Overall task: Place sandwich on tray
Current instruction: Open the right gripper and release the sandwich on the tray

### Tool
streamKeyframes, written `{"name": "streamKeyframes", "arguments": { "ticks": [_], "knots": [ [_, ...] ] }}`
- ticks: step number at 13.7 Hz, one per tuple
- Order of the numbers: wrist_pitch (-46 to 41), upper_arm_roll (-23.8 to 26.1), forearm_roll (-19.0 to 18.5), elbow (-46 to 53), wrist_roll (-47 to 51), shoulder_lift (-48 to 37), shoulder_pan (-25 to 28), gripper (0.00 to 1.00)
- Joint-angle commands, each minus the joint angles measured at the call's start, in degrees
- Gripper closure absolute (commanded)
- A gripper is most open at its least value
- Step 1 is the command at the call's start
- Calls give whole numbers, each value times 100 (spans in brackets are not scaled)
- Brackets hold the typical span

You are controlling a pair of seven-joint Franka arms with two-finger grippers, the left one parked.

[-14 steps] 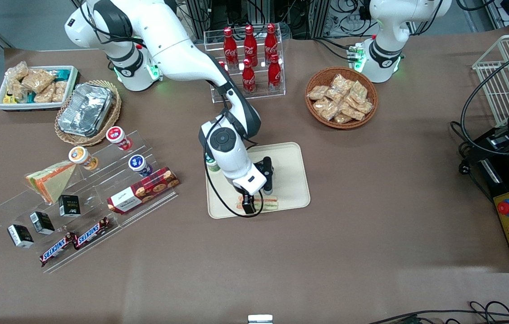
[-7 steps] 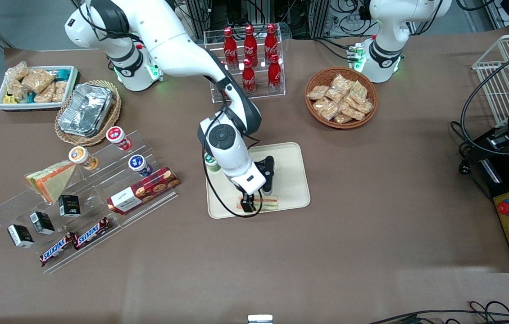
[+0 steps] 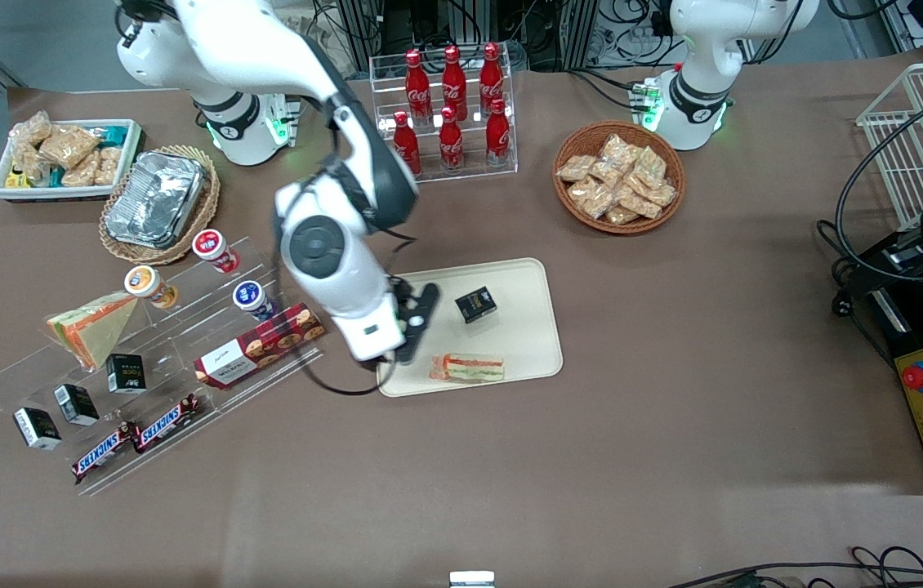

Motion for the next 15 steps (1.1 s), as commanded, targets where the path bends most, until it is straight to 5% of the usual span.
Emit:
{"name": "streamKeyframes", "arguments": {
  "ticks": [1, 7, 15],
  "knots": [
    [-559, -495, -164, -170, 139, -333, -29, 1],
    [-1589, -2254, -111, -55, 157, -746, -82, 1],
    [-1897, -2423, -111, -55, 2143, -1406, -424, 1]
  ]
}}
